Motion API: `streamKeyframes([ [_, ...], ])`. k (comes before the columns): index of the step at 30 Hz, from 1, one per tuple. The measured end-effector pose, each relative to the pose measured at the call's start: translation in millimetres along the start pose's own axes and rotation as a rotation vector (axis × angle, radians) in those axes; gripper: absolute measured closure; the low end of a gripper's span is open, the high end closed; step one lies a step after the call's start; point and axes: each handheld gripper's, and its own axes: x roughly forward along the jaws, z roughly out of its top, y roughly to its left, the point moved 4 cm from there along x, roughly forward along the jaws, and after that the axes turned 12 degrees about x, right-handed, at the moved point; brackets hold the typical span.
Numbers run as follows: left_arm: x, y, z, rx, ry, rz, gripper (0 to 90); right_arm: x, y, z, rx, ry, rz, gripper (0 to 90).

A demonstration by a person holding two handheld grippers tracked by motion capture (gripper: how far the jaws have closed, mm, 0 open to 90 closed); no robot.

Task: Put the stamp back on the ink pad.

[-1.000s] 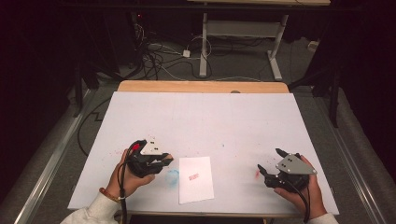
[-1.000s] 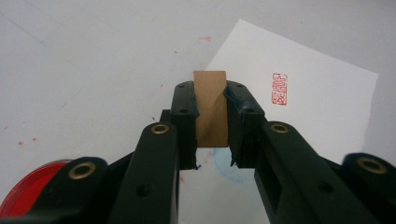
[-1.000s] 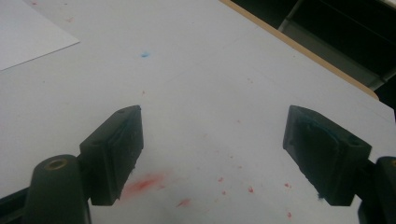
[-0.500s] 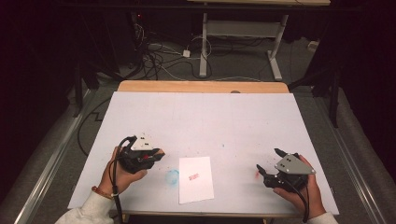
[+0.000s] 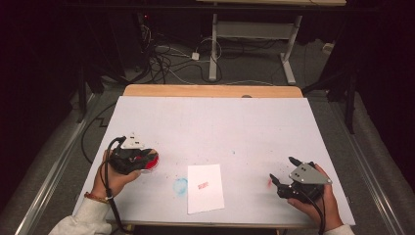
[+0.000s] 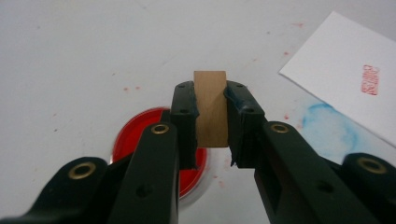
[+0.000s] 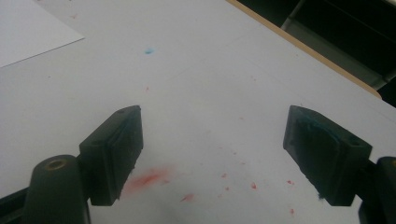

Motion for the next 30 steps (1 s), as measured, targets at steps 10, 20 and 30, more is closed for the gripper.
streamKeyframes([
  [10, 14.2, 14.0, -16.3, -0.048, 0.07, 0.005, 73.7, 0.5, 0.9, -2.1, -0.006, 0.014, 0.001, 20.3],
  [20, 29.3, 21.7, -25.8, -0.074, 0.127, -0.016, 73.8, -0.2, 0.2, -3.6, -0.007, 0.021, 0.0, 20.3],
  [30, 34.5, 24.2, -28.9, -0.091, 0.14, -0.029, 73.7, -0.6, 0.1, -5.3, -0.009, 0.034, -0.003, 20.3],
])
